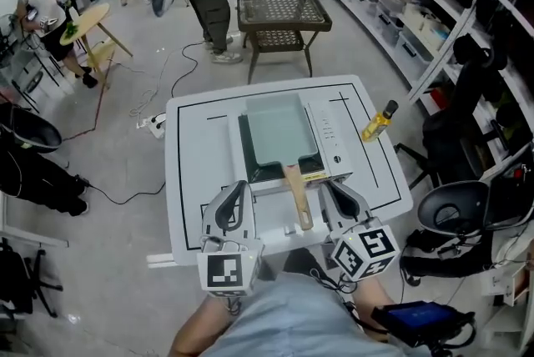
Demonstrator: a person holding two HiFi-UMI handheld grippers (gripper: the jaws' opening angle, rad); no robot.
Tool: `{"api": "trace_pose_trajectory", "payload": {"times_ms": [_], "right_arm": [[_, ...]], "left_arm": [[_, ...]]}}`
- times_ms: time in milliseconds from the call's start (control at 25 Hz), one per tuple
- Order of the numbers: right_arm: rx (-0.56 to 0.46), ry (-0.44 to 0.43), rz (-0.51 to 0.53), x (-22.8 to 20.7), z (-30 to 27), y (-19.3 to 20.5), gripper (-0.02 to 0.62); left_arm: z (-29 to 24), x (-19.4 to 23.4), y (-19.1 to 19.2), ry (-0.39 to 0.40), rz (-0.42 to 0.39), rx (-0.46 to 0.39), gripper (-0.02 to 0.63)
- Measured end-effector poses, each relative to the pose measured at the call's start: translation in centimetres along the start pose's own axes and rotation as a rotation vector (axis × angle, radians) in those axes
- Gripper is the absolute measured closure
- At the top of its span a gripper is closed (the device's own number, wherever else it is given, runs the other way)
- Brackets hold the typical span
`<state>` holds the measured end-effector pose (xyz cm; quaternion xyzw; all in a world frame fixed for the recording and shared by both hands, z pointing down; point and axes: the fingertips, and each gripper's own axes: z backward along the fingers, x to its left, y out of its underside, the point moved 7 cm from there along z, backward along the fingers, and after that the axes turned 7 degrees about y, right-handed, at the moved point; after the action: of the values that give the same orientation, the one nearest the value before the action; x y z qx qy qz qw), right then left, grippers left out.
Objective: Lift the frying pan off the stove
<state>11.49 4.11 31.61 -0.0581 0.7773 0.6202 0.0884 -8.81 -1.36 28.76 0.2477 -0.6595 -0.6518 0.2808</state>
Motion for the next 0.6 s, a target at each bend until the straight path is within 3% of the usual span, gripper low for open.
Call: {"api": "trace_pose_trajectory", "payload": {"times_ms": [360,600], "right_arm": [[0.095,-0.070,-0.088,-3.0,-4.4,1.5,0.545],[0.226,-0.107,-0.192,-6.2,-7.5,4.9,0.545]], "left_arm": [[-4.1,1.0,2.1,-0.060,0.010,0.120,0.588],[-7.5,2.4,4.7,-0.126,0.017,0.217,0.588]]}}
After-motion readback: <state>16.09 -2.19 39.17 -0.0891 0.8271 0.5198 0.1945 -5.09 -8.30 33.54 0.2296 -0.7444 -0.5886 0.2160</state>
